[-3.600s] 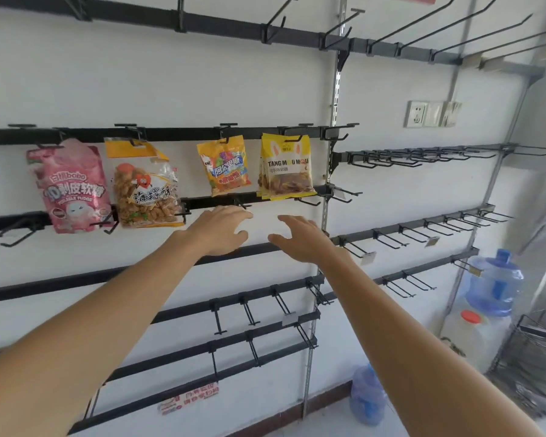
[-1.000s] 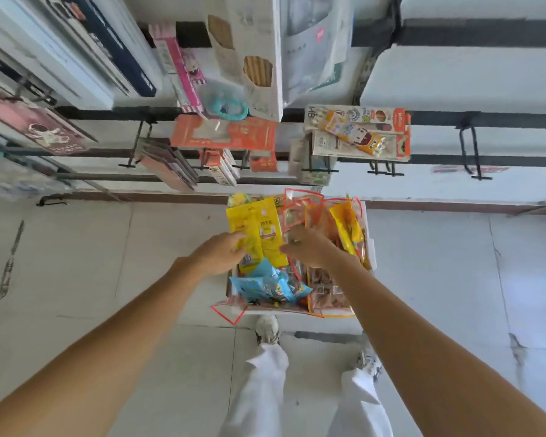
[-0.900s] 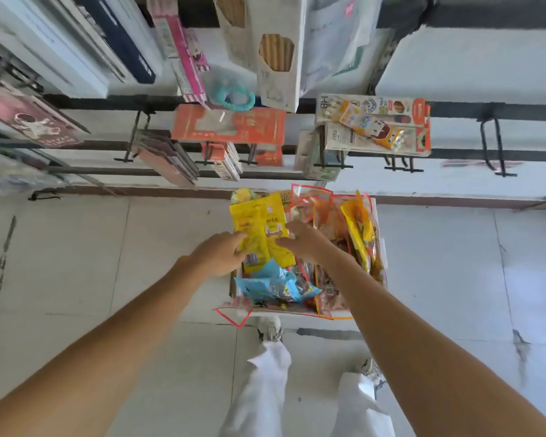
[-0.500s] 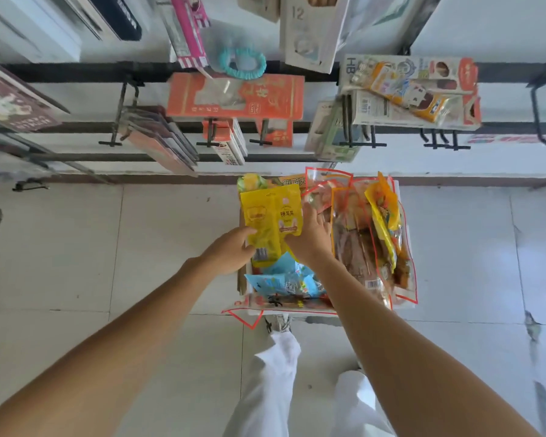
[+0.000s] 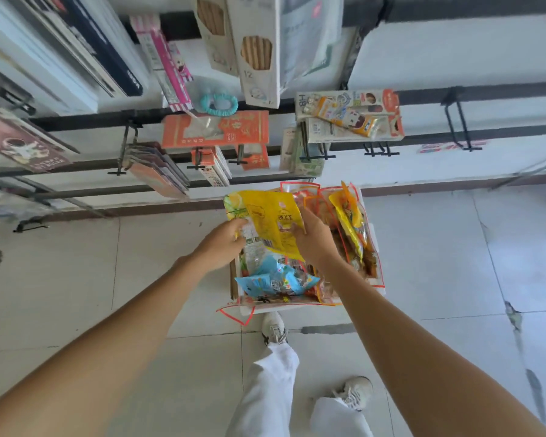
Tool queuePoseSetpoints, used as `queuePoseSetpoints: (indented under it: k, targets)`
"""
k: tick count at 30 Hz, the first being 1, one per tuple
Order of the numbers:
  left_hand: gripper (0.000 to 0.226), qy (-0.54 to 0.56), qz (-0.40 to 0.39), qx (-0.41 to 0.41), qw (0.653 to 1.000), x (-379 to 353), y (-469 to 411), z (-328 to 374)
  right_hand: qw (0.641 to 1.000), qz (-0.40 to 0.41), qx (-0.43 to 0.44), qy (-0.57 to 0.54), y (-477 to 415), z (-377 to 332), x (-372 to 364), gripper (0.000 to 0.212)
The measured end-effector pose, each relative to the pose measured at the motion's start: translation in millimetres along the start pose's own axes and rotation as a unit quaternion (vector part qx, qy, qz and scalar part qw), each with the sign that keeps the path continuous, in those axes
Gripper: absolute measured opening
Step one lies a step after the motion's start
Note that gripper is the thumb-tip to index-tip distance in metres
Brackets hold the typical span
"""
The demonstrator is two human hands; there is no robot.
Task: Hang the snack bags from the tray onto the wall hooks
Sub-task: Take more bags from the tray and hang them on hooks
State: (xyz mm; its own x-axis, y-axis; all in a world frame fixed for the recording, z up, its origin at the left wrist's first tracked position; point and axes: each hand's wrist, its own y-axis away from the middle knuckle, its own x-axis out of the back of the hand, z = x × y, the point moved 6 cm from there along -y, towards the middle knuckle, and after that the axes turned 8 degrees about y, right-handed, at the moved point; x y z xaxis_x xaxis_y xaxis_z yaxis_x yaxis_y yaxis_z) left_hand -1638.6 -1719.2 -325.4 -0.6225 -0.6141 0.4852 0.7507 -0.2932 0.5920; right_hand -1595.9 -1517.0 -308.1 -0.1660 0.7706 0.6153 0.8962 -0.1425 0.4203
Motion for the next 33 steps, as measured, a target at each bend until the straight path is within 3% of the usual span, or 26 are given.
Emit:
queuePoseSetpoints:
  k: [4, 9, 13, 18, 20, 26, 31, 33]
  targets:
    - [0.051, 0.003, -0.016, -0.026, 1.0, -7.6, 19.9, 46.3, 1.0, 0.004, -0.006, 0.0, 31.2, 8.6, 45.6, 0.042]
    - [0.045, 0.014, -0.043, -0.051, 0.998, -32.8, 50.9, 127.9, 0.992, 0.034, -0.024, -0.12, 87.8, 28.5, 127.1, 0.037]
    - [0.015, 0.158, -0.104, -0.063, 0.98, -65.9, 83.2, 210.7, 0.971, 0.066, -0.027, -0.23, 147.9, 37.2, 207.6, 0.028]
    - [0.044, 0.272, -0.185, -0.103, 0.939, -103.8, 141.6, 314.4, 0.943, 0.137, -0.014, -0.304, 227.2, 59.1, 307.3, 0.021]
    - [0.029, 0.267, -0.218, -0.137, 0.928, -125.1, 165.5, 359.0, 0.934, 0.178, 0.003, -0.311, 258.5, 67.4, 344.5, 0.02]
    - [0.027, 0.221, -0.217, -0.238, 0.92, -182.2, 233.8, 477.2, 0.9, 0.308, -0.002, -0.308, 341.8, 98.4, 437.2, 0.011]
    - [0.02, 0.201, -0.159, -0.312, 0.915, -217.5, 280.2, 548.3, 0.863, 0.485, -0.051, -0.127, 396.8, 115.8, 493.0, 0.05]
    - [0.019, 0.199, -0.139, -0.34, 0.909, -230.1, 295.4, 576.6, 0.858, 0.509, -0.043, -0.058, 414.4, 113.4, 509.1, 0.054]
